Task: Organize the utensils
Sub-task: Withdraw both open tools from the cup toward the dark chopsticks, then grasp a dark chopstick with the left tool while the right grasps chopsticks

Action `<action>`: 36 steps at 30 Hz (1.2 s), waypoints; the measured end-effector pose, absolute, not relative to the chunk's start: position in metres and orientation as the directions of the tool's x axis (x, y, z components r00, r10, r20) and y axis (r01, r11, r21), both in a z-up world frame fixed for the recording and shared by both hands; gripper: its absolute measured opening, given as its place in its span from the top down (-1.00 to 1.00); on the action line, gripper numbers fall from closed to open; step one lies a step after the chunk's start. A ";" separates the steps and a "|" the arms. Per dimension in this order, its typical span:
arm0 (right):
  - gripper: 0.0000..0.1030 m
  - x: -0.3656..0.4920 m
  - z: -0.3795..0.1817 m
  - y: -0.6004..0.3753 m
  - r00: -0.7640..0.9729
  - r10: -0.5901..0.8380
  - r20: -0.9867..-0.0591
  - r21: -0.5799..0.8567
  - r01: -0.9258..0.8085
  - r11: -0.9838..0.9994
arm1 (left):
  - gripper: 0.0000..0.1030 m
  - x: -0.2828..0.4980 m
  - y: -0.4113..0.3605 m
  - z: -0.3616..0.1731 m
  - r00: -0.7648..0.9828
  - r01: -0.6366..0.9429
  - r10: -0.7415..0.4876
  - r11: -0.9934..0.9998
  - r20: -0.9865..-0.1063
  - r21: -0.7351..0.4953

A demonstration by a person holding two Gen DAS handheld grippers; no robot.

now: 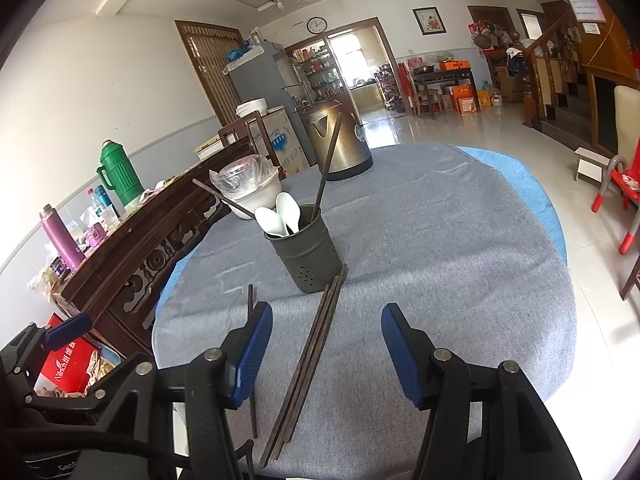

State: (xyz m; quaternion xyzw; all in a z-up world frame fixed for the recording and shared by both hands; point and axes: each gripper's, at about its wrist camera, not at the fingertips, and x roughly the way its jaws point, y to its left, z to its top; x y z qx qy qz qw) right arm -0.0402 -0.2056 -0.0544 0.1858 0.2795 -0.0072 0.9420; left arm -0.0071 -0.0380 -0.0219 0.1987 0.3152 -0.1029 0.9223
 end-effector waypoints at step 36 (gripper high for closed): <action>0.43 0.048 -0.163 -0.159 0.577 0.211 -0.789 0.327 0.105 0.939 | -0.62 0.111 0.015 -0.147 0.443 0.198 -0.226 0.969 -0.867 -0.150</action>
